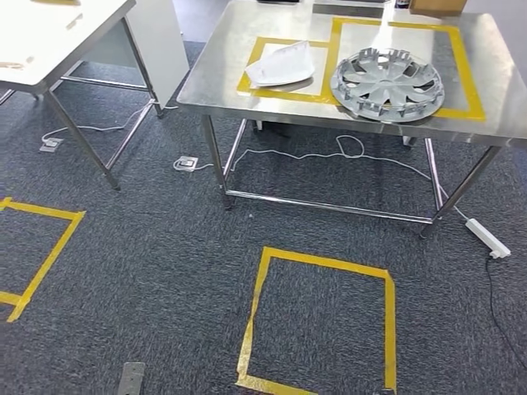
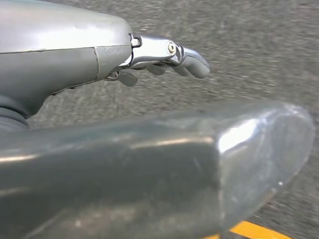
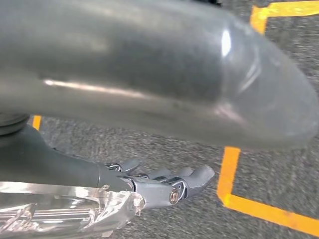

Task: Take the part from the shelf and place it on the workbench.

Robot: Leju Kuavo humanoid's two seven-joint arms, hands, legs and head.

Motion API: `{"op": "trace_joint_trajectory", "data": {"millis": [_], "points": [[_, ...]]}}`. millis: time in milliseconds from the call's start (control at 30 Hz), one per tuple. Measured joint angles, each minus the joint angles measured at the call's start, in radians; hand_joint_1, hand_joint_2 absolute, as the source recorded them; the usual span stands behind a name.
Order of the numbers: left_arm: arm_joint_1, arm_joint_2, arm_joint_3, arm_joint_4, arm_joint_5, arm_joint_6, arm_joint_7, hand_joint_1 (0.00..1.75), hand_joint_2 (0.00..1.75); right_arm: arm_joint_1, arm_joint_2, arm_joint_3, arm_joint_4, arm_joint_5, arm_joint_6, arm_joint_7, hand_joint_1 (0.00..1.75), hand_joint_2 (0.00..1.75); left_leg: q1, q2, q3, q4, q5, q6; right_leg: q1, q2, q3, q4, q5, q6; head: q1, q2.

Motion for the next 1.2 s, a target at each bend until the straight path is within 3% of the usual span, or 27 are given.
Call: {"op": "trace_joint_trajectory", "data": {"millis": [33, 100, 133, 200, 233, 267, 333, 367, 400, 433, 467, 500, 533, 600, 633, 700, 733, 767, 800, 867, 900, 967, 1000, 1033, 1067, 1133, 1200], "points": [[-0.003, 0.0, 0.0, 0.0, -0.003, 0.0, 0.002, 0.0, 0.0, 0.0, 0.0, 0.0, 0.0, 0.001, 0.0, 0.001, 0.0, 0.0, 0.0, 0.021, 0.06, -0.071, 0.007, 0.001, 0.002, -0.008, -0.011, 0.004, 0.008, 0.004, -0.001, 0.0], [-0.012, -0.001, 0.0, 0.0, -0.005, 0.0, 0.004, 0.0, 0.0, 0.0, 0.0, 0.0, 0.0, 0.002, 0.0, 0.003, 0.0, 0.0, -0.006, 0.054, 0.154, -0.212, -0.021, 0.013, 0.004, -0.026, -0.025, 0.01, 0.026, 0.013, -0.001, 0.0], [-0.016, -0.001, 0.0, 0.0, -0.006, 0.001, 0.005, 0.0, 0.0, 0.0, 0.0, 0.0, 0.0, 0.003, 0.0, 0.003, 0.0, 0.0, -0.011, 0.058, 0.173, -0.252, -0.032, 0.022, 0.004, -0.036, -0.029, 0.01, 0.036, 0.018, -0.002, 0.0], [-0.012, -0.001, -0.001, 0.0, -0.007, 0.001, 0.008, 0.0, 0.0, 0.0, 0.0, 0.0, 0.0, 0.003, 0.001, 0.003, 0.0, 0.0, -0.016, 0.042, 0.159, -0.268, -0.022, 0.043, -0.002, -0.048, -0.035, 0.008, 0.047, 0.031, -0.002, 0.0], [-0.007, 0.0, 0.0, 0.0, -0.006, 0.001, 0.01, 0.0, 0.0, 0.002, 0.0, 0.0, 0.0, 0.004, 0.001, 0.003, 0.0, 0.0, -0.016, 0.035, 0.15, -0.269, -0.01, 0.052, -0.005, -0.036, -0.04, 0.018, 0.029, 0.037, -0.001, 0.0], [-0.003, 0.0, 0.0, 0.0, -0.006, 0.0, 0.012, 0.0, 0.0, 0.005, 0.0, 0.0, 0.0, 0.004, 0.001, 0.003, 0.0, 0.0, -0.015, 0.027, 0.139, -0.27, 0.002, 0.06, -0.007, -0.018, -0.049, 0.046, -0.01, 0.042, 0.0, 0.0], [-0.003, 0.0, 0.0, 0.0, -0.008, -0.005, 0.014, 0.0, 0.0, 0.01, 0.0, 0.0, 0.0, 0.006, 0.001, 0.003, 0.0, 0.0, -0.017, 0.006, 0.11, -0.269, 0.03, 0.07, -0.007, 0.022, -0.076, 0.161, -0.122, 0.046, 0.003, 0.0], [-0.004, -0.001, 0.0, 0.0, -0.009, -0.008, 0.014, 0.0, 0.0, 0.01, 0.0, 0.0, 0.0, 0.008, 0.001, 0.003, 0.0, 0.0, -0.018, -0.005, 0.092, -0.269, 0.045, 0.072, -0.005, 0.03, -0.087, 0.229, -0.162, 0.045, 0.004, 0.0], [-0.004, -0.001, 0.0, 0.0, -0.01, -0.012, 0.014, 0.0, 0.0, 0.009, 0.0, 0.0, 0.0, 0.009, 0.001, 0.003, 0.0, 0.0, -0.02, -0.016, 0.073, -0.268, 0.06, 0.072, -0.003, 0.033, -0.089, 0.28, -0.175, 0.042, 0.004, 0.0], [-0.004, -0.001, 0.0, 0.0, -0.011, -0.014, 0.014, 0.0, 0.0, 0.008, 0.0, 0.0, 0.0, 0.01, 0.001, 0.003, 0.0, 0.0, -0.021, -0.027, 0.054, -0.268, 0.075, 0.072, 0.0, 0.035, -0.077, 0.301, -0.164, 0.037, 0.004, 0.0], [-0.003, -0.001, 0.0, 0.0, -0.012, -0.015, 0.014, 0.0, 0.0, 0.007, 0.0, 0.0, 0.0, 0.01, 0.001, 0.003, 0.0, 0.0, -0.022, -0.038, 0.036, -0.267, 0.09, 0.07, 0.002, 0.038, -0.048, 0.287, -0.134, 0.032, 0.004, 0.0], [-0.003, -0.001, 0.0, 0.0, -0.013, -0.016, 0.014, 0.0, 0.0, 0.006, 0.0, 0.0, 0.0, 0.011, 0.001, 0.003, 0.0, 0.0, -0.022, -0.05, 0.019, -0.266, 0.105, 0.069, 0.004, 0.049, -0.001, 0.237, -0.104, 0.026, 0.004, 0.0], [-0.004, -0.001, 0.0, 0.0, -0.014, -0.017, 0.014, 0.0, 0.0, 0.004, 0.0, 0.0, 0.0, 0.011, 0.001, 0.004, 0.0, 0.0, -0.023, -0.062, 0.003, -0.265, 0.119, 0.066, 0.006, 0.071, 0.058, 0.161, -0.095, 0.018, 0.004, 0.0], [-0.006, -0.003, 0.0, 0.0, -0.015, -0.017, 0.014, 0.0, 0.0, 0.001, -0.001, 0.0, 0.0, 0.011, 0.001, 0.003, 0.0, 0.0, -0.024, -0.083, -0.017, -0.263, 0.145, 0.058, 0.006, 0.109, 0.157, 0.011, -0.115, 0.012, 0.003, 0.0], [-0.007, -0.003, 0.0, 0.0, -0.016, -0.017, 0.014, 0.0, 0.0, 0.0, -0.001, 0.0, 0.0, 0.011, 0.001, 0.003, 0.0, 0.0, -0.023, -0.092, -0.022, -0.264, 0.157, 0.053, 0.007, 0.116, 0.177, -0.028, -0.13, 0.011, 0.004, 0.0], [-0.003, -0.002, 0.0, 0.0, -0.016, -0.017, 0.014, 0.0, 0.0, -0.002, -0.001, 0.0, 0.0, 0.011, 0.002, 0.004, 0.0, 0.0, -0.019, -0.106, -0.031, -0.266, 0.175, 0.041, 0.009, 0.098, 0.169, -0.036, -0.121, 0.005, 0.006, 0.0], [0.0, -0.002, 0.0, 0.0, -0.016, -0.018, 0.014, 0.0, 0.0, -0.003, 0.0, 0.0, 0.0, 0.012, 0.002, 0.004, 0.0, 0.0, -0.017, -0.097, -0.039, -0.257, 0.161, 0.035, 0.009, 0.086, 0.159, -0.035, -0.111, -0.002, 0.005, 0.0], [0.002, -0.002, 0.0, 0.0, -0.016, -0.021, 0.014, 0.0, 0.0, -0.003, 0.0, 0.0, 0.0, 0.012, 0.002, 0.004, 0.0, 0.0, -0.016, -0.08, -0.051, -0.232, 0.126, 0.029, 0.007, 0.072, 0.147, -0.035, -0.099, -0.009, 0.002, 0.0], [0.003, -0.002, 0.0, 0.0, -0.017, -0.026, 0.014, 0.0, 0.0, -0.001, 0.0, 0.0, 0.0, 0.012, 0.002, 0.004, 0.0, 0.0, -0.014, -0.056, -0.066, -0.186, 0.071, 0.024, 0.005, 0.058, 0.133, -0.036, -0.087, -0.014, -0.002, 0.0], [0.001, -0.002, 0.0, 0.0, -0.018, -0.038, 0.01, 0.0, 0.0, 0.001, 0.0, -0.001, 0.0, 0.012, 0.002, 0.004, 0.0, 0.0, -0.007, -0.024, -0.099, -0.049, -0.034, 0.009, 0.006, 0.029, 0.104, -0.035, -0.065, -0.017, -0.005, 0.0], [-0.001, -0.002, 0.0, 0.0, -0.019, -0.044, 0.007, 0.0, 0.0, 0.002, 0.0, -0.001, 0.0, 0.012, 0.002, 0.004, 0.0, 0.0, -0.002, -0.019, -0.11, 0.016, -0.048, 0.002, 0.005, 0.014, 0.09, -0.034, -0.054, -0.015, -0.005, 0.0], [-0.001, -0.001, 0.0, 0.0, -0.021, -0.052, 0.004, 0.0, 0.0, 0.001, 0.0, -0.001, 0.0, 0.012, 0.002, 0.004, 0.0, 0.0, 0.01, -0.014, -0.1, 0.076, 0.003, -0.011, 0.004, -0.017, 0.06, -0.029, -0.033, -0.008, -0.005, 0.0], [0.0, -0.001, 0.0, 0.0, -0.021, -0.055, 0.003, 0.0, 0.0, 0.001, 0.0, -0.001, 0.0, 0.013, 0.002, 0.004, 0.0, 0.0, 0.016, -0.005, -0.069, 0.056, 0.038, -0.018, 0.002, -0.032, 0.044, -0.025, -0.024, -0.002, -0.005, 0.0], [0.0, -0.002, 0.0, 0.0, -0.021, -0.058, 0.003, 0.0, 0.0, 0.001, -0.001, -0.001, 0.0, 0.013, 0.002, 0.004, 0.0, 0.0, 0.02, 0.016, -0.019, 0.002, 0.054, -0.024, 0.001, -0.044, 0.032, -0.019, -0.018, 0.005, -0.006, 0.0], [-0.002, -0.002, 0.0, 0.0, -0.021, -0.062, 0.002, 0.0, 0.0, 0.001, -0.002, -0.001, 0.0, 0.013, 0.002, 0.004, 0.0, 0.0, 0.022, 0.039, 0.041, -0.074, 0.047, -0.027, 0.001, -0.055, 0.02, -0.011, -0.014, 0.012, -0.007, 0.0], [-0.008, -0.004, 0.0, 0.0, -0.021, -0.069, -0.001, 0.0, 0.0, -0.001, -0.004, -0.001, -0.001, 0.014, 0.003, 0.005, 0.0, 0.0, 0.019, 0.069, 0.127, -0.206, -0.005, -0.012, 0.001, -0.076, 0.005, 0.006, -0.007, 0.026, -0.007, 0.0], [-0.007, -0.003, 0.0, 0.0, -0.021, -0.072, -0.004, 0.0, 0.0, -0.004, -0.005, -0.001, -0.001, 0.014, 0.003, 0.006, 0.0, 0.0, 0.01, 0.053, 0.135, -0.246, -0.028, 0.016, -0.006, -0.095, -0.003, 0.014, 0.001, 0.04, -0.004, 0.0]]}}
